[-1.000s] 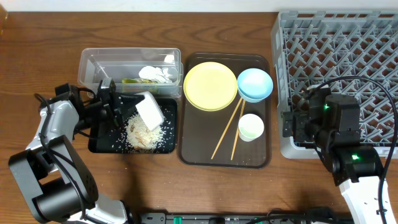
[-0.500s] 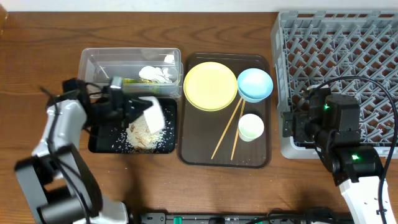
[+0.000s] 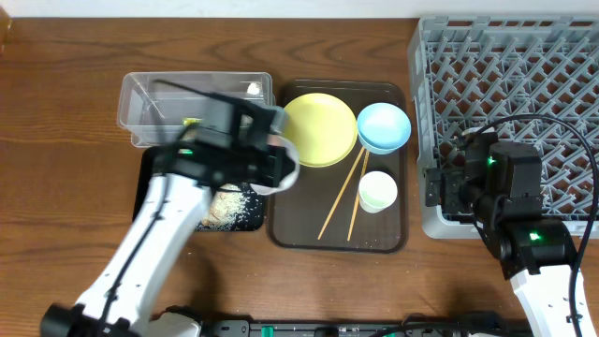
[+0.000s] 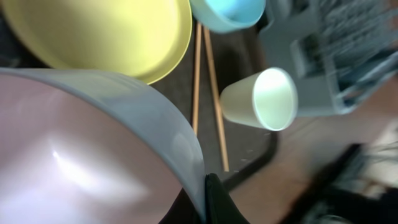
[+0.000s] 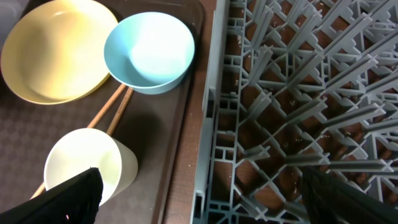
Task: Sort waste into correct bins and load items into the dishwasher rack
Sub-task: 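Carry the emptied pink bowl back onto the brown tray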
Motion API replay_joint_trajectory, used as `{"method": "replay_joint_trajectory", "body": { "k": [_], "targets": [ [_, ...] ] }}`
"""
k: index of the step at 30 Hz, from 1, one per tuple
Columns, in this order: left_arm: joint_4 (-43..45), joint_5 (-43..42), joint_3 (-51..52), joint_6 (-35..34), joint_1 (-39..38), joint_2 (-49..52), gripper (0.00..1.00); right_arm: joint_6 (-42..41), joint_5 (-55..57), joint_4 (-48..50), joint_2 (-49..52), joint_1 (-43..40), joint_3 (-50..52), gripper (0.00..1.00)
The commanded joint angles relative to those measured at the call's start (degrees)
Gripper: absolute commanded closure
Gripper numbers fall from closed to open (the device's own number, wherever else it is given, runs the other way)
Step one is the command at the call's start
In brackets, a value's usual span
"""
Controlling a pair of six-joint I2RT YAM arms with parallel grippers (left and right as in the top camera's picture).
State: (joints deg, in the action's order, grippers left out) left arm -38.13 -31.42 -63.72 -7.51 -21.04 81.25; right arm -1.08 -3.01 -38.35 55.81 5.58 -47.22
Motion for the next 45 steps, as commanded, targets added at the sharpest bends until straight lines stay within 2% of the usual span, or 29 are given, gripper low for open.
{"method": "replay_joint_trajectory", "body": {
  "k": [1, 7, 15, 16, 17, 18, 19, 23, 32, 45],
  "targets": [
    [1.5, 13.0, -0.5, -1.1, -6.3, 4.2, 0.94, -0.8, -0.3, 0.0, 0.1, 0.1, -1.2, 0.01],
    [4.3, 16.8, -0.5, -3.8, -13.9, 13.7, 0.93, -0.8, -0.3, 0.0, 0.1, 0.1, -1.2, 0.01],
    [6.4, 18.6, -0.5, -3.8, -16.2, 17.8, 0.93, -0.8, -0.3, 0.0, 0.1, 0.1, -1.2, 0.01],
    [6.8, 18.6, -0.6, -3.8, -16.2, 17.8, 0.9, -0.8, -0.3, 0.0, 0.1, 0.1, -1.2, 0.01],
    [7.0, 17.7, -0.7, -3.8, -16.2, 17.8, 0.74, -0.8, -0.3, 0.0, 0.1, 0.1, -1.2, 0.01],
    [7.0, 16.7, -1.0, -3.7, -16.3, 17.7, 0.63, -0.8, -0.3, 0.0, 0.1, 0.1, -1.2, 0.01],
    [7.0, 15.1, -1.4, -3.7, -16.3, 17.4, 0.57, -0.8, -0.3, 0.0, 0.1, 0.1, -1.2, 0.01],
    [7.0, 11.9, -3.6, -3.3, -16.3, 14.3, 0.5, -0.8, -0.3, 0.0, 0.1, 0.1, -1.2, 0.01],
    [11.7, 12.0, -5.1, -3.4, -16.7, 10.9, 0.5, -0.8, -0.3, 0.0, 0.1, 0.1, -1.2, 0.01],
    [15.0, 13.0, -5.0, -3.6, -21.3, 22.9, 0.52, -0.8, -0.3, -0.1, 0.1, 0.1, -1.2, 0.01]
  ]
}}
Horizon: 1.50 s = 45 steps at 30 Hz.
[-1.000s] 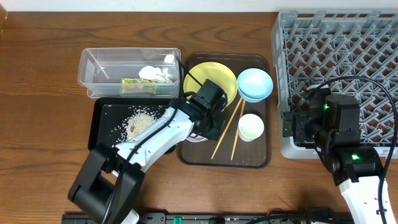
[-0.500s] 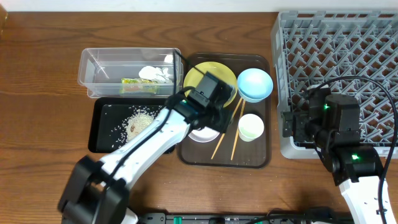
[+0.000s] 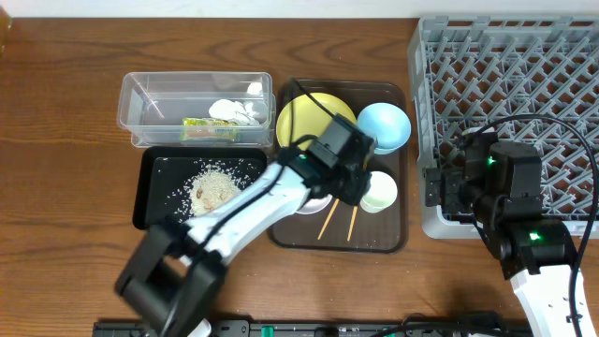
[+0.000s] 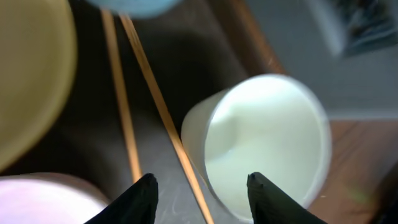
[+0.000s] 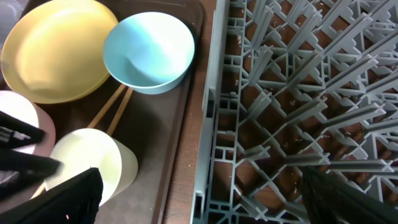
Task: Sort waste into correct bins and load items into the dishwasher rack
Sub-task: 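Carry the emptied pink bowl back onto the brown tray, then lift the white paper cup with the left gripper toward the right gripper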
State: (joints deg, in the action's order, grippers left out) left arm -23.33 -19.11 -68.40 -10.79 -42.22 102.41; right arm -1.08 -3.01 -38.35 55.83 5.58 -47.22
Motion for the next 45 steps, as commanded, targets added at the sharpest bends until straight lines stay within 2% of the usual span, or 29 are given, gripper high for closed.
{"method": "replay_joint_trajectory", "body": {
  "k": [1, 4, 6, 11, 16, 19, 21, 25, 28, 32, 36, 45],
  "targets": [
    [0.2, 0.7, -0.3, -0.3, -0.1, 2.2, 0.57, -0.8, -0.3, -0.1, 0.1, 0.1, -1.2, 0.01],
    [0.1, 0.7, -0.3, -0.3, -0.1, 2.5, 0.79, -0.8, -0.3, -0.1, 0.1, 0.1, -1.2, 0.01],
    [0.1, 0.7, -0.4, -0.3, 0.0, 2.3, 0.88, -0.8, -0.3, 0.0, 0.1, 0.1, -1.2, 0.01],
    [-1.0, -0.4, -0.5, -1.5, 1.7, -0.7, 0.91, -1.3, -0.3, 0.0, 0.0, 0.1, -1.2, 0.01],
    [-2.8, -1.7, -0.5, -8.1, 7.3, -7.0, 0.94, -2.1, -0.3, 3.3, 0.3, 0.1, -1.2, 0.01],
    [-0.7, -7.8, -0.5, -11.5, 12.7, -9.7, 0.94, -2.1, -2.3, 6.6, 1.7, 0.0, -1.2, 0.01],
    [2.3, -15.3, -0.5, -15.3, 16.7, -10.1, 0.94, -2.1, -8.1, 8.0, 3.1, 0.0, -1.2, 0.01],
    [8.5, -28.7, -0.5, -28.5, 23.2, -8.9, 0.94, -1.4, -25.1, 9.2, 7.1, 0.1, -1.2, 0.01],
    [11.8, -37.7, -0.5, -32.8, 25.4, -7.6, 0.94, 3.3, -38.8, 9.6, 10.6, 0.1, -1.2, 0.01],
    [11.9, -45.9, -0.5, -33.5, 25.7, -7.0, 0.94, 10.0, -51.9, 11.0, 14.8, 0.1, -1.2, 0.01],
    [11.9, -51.5, -0.5, -33.5, 25.7, -7.0, 0.94, 10.2, -57.2, 17.2, 17.7, 0.1, -1.2, 0.01],
    [11.9, -53.6, -0.5, -33.5, 25.4, -7.0, 0.94, 9.9, -58.4, 35.4, 19.2, 0.1, -1.2, 0.04]
  ]
}}
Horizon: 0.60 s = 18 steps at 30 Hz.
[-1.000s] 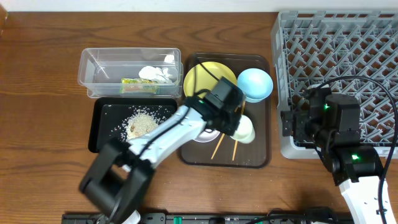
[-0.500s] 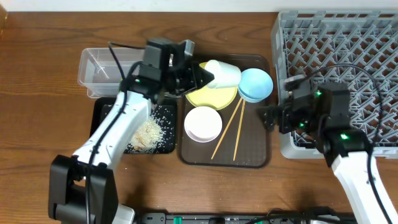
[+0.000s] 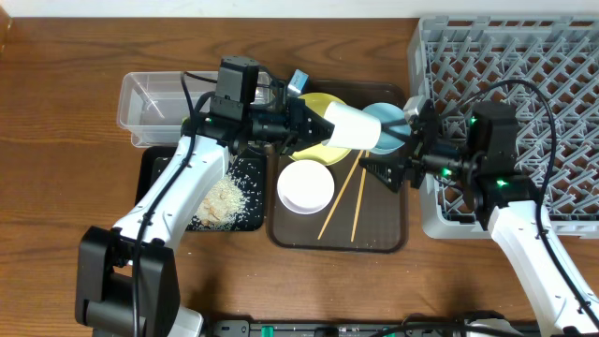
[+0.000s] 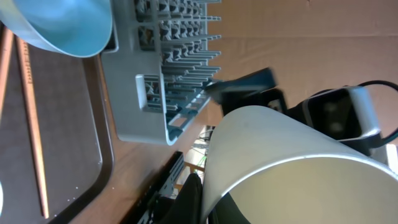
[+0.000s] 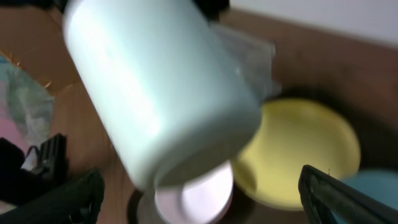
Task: Sort waste into correct bins and load items into the dishwasher rack
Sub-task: 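Lift the white paper cup with the left gripper toward the right gripper, then grasp the cup with the right gripper and release it from the left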
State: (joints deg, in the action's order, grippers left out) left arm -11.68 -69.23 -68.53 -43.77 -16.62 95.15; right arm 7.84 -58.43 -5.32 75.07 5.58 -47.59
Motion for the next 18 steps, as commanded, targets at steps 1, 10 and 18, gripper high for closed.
{"method": "replay_joint_trajectory", "body": {
  "k": [1, 10, 18],
  "targets": [
    [0.2, -4.2, -0.3, -0.5, -0.2, 0.2, 0.94, 1.0, -3.3, 3.8, 0.0, 0.1, -0.9, 0.03],
    [0.2, -9.1, -0.3, -0.6, -0.7, 0.2, 0.94, 1.0, -14.1, 7.7, 0.0, 0.1, -0.9, 0.06],
    [0.3, -9.6, -0.3, -2.2, -3.8, 0.2, 0.94, 1.0, -14.1, 8.4, 0.0, 0.1, -0.9, 0.09]
  ]
}}
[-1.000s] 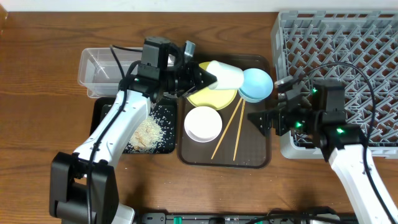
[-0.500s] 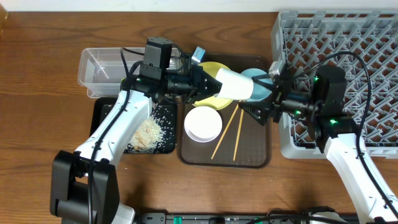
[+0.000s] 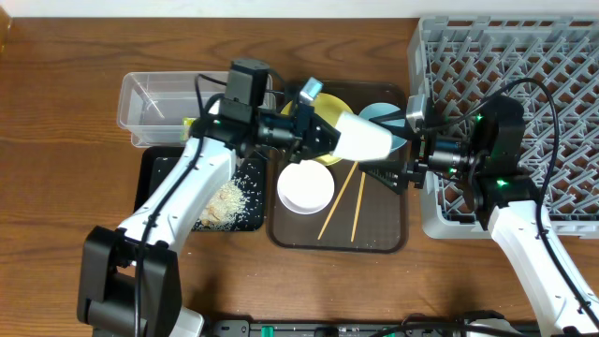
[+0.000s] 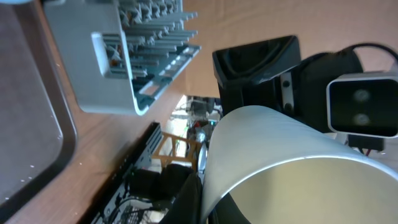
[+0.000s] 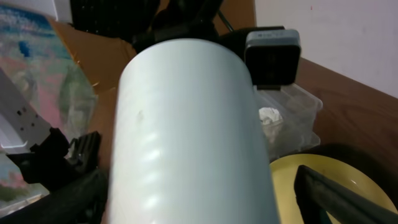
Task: Sort waste into correct bins and load items into the dishwasher rack
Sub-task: 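Grasp the cup with the right gripper and release it from the left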
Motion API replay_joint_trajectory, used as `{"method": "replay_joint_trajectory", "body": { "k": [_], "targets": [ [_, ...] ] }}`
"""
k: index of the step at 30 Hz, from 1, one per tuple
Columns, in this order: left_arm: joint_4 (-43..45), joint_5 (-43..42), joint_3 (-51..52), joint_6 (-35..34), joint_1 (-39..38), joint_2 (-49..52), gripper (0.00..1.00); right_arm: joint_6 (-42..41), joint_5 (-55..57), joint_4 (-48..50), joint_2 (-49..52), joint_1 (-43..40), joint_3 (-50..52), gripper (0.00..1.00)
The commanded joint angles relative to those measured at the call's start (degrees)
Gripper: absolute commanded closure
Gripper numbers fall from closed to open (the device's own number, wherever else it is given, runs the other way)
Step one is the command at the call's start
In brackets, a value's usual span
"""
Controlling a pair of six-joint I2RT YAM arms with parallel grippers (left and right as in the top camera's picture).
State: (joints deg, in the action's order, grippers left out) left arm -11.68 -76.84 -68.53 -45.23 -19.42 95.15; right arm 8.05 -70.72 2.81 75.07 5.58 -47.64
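Note:
A white cup (image 3: 365, 139) hangs on its side above the brown tray (image 3: 384, 241), its base pointing right. My left gripper (image 3: 318, 131) is shut on the cup's rim, with one finger inside the rim (image 4: 194, 198). My right gripper (image 3: 404, 155) faces it from the right and is open. In the right wrist view the cup (image 5: 193, 130) fills the space between the two spread fingers (image 5: 333, 193), with a gap showing on the right side. The grey dishwasher rack (image 3: 524, 84) stands at the right.
On the tray lie a pale pink bowl (image 3: 305, 187), two chopsticks (image 3: 342, 208), a yellow plate (image 3: 323, 105) and a blue bowl (image 3: 382, 114), partly hidden by the cup. A clear bin (image 3: 154, 101) and a black bin with food scraps (image 3: 225, 201) stand at the left.
The left gripper has carried the cup a little to the right. The cup's base now sits between the right gripper's open fingers; before, it was up and to one side of them.
First the left gripper held the pink bowl near the black bin, with the right arm by the rack. Then the bowl stood on the tray and the left gripper was open at the cup. Later the cup was lifted and the right gripper faced it; now the cup lies between that gripper's fingers.

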Motion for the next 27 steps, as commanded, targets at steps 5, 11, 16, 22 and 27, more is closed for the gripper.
{"method": "replay_joint_trajectory", "body": {
  "k": [5, 11, 16, 22, 27],
  "targets": [
    [0.3, -2.0, -0.3, -0.7, -1.3, 0.2, 0.94, 0.8, -1.7, 0.3, 0.0, 0.1, -0.8, 0.18],
    [0.3, -2.0, -0.3, -0.8, -1.3, 0.2, 0.94, 0.8, -1.6, 0.5, 0.0, 0.1, -0.8, 0.24],
    [0.3, -1.6, -0.3, -0.7, -1.3, 0.2, 0.94, 0.8, -1.5, 0.7, 0.0, 0.1, -0.8, 0.27],
    [0.2, 1.8, -0.3, 0.3, -1.3, 0.2, 0.88, 0.8, -1.0, 0.7, 0.0, 0.1, -0.8, 0.39],
    [0.3, 3.0, -0.3, 1.0, -1.2, 0.2, 0.87, 0.8, 0.5, 0.4, 0.0, 0.1, -0.8, 0.45]
  ]
}}
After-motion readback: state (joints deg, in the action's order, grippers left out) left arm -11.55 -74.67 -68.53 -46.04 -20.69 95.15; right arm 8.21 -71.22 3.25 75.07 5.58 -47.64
